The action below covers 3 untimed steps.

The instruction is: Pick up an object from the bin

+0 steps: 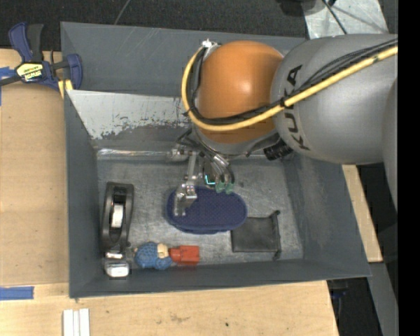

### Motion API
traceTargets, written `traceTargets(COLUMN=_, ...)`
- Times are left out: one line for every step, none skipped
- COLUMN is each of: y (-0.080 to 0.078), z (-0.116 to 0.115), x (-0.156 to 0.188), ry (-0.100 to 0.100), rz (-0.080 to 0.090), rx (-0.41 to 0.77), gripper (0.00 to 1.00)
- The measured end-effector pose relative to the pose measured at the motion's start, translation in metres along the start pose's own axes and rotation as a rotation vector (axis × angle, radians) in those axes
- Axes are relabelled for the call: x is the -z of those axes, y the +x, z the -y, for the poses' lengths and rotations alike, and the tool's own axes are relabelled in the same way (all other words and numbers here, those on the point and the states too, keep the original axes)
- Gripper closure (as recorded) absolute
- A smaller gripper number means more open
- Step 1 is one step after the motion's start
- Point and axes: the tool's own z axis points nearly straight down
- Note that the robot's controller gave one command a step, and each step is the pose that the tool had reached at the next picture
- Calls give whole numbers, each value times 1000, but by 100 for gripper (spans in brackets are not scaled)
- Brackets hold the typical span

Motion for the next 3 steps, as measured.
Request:
traceTargets(y=-15, z=76, x=-126, ry=-9, rz=10, rx=98, gripper=0)
traceTargets(y=-2, z=82, x=-97, ry=-2, rz=13, rx=61, gripper=0)
traceTargets(y=-5, z=91, x=-67, ry=-1, rz=12, rx=-10, gripper=0)
